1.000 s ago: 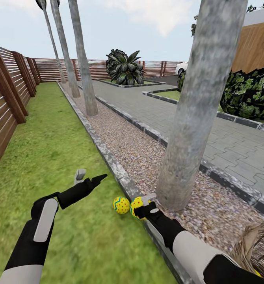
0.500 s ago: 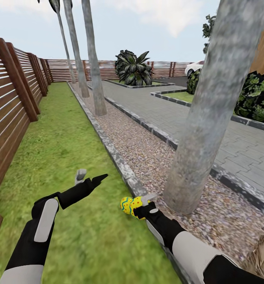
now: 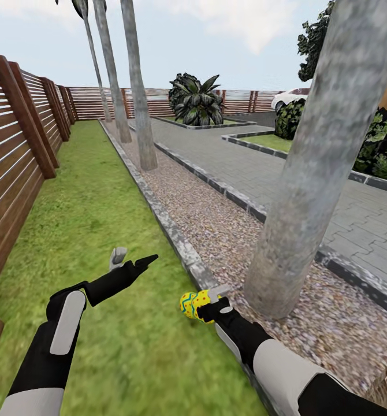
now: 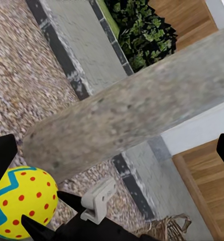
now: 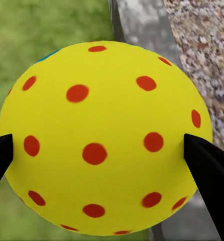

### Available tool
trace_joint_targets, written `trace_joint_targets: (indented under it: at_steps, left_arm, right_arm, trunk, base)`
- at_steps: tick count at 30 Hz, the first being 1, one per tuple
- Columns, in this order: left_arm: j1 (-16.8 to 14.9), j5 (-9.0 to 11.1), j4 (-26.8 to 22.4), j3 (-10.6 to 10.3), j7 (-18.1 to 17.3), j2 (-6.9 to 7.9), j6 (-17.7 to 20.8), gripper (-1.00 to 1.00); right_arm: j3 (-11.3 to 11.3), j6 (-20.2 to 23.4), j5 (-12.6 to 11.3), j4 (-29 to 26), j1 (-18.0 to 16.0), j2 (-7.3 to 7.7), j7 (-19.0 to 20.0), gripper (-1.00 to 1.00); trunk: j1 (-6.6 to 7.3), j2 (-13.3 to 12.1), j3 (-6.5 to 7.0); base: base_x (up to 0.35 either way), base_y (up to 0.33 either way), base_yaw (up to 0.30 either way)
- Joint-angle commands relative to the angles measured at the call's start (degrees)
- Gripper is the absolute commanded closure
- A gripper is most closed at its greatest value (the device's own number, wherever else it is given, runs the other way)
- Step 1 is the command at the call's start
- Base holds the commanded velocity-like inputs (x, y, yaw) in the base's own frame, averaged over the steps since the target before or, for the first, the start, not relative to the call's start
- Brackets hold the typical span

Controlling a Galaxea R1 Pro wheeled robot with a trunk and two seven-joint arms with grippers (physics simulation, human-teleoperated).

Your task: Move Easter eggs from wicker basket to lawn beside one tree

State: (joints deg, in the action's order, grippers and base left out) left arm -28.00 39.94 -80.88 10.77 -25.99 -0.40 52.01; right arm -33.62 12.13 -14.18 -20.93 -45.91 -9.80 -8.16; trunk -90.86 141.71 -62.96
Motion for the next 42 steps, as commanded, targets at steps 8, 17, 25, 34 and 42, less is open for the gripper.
trace_joint_targets:
  at_steps: [8, 17, 25, 34, 42]
  left_arm:
    - [-0.4, 0.9, -1.9, 0.6, -1.9, 0.92, 0.7, -1.0]
    - [-3.5, 4.1, -2.2, 0.8, -7.5, 1.86, 0.6, -1.0]
    - [-3.4, 15.2, -2.4, 0.7, -8.3, 5.91, 0.7, -1.0]
    - [-3.4, 15.3, -2.4, 0.6, -8.3, 5.86, 0.7, -1.0]
    - [-3.4, 15.3, -2.4, 0.6, -8.3, 5.9, 0.7, -1.0]
  right_arm:
    - [-0.4, 4.1, -0.7, 0.4, -0.3, -0.03, -4.1, 1.0]
    - [-0.4, 5.5, -0.5, 0.2, -0.3, -0.2, -4.2, 1.0]
    - [-0.4, 2.0, -0.5, 0.2, -0.3, -0.2, -3.9, 1.0]
    - [-0.4, -0.5, -0.5, 0.3, -0.2, -0.14, -3.9, 1.0]
    - [-0.4, -0.6, -0.4, 0.2, -0.2, -0.06, -4.3, 1.0]
  trunk:
    - [-0.9, 1.6, -1.44]
    - [-1.13, 1.7, -3.44]
    - [-1.34, 1.8, -5.21]
    - [-1.57, 1.9, -7.2]
    - [-1.77, 2.0, -8.97]
  base:
    - [0.0, 0.0, 0.0]
    - [0.0, 0.0, 0.0]
    - [0.0, 0.0, 0.0]
    - [0.0, 0.0, 0.0]
    - [0.0, 0.0, 0.0]
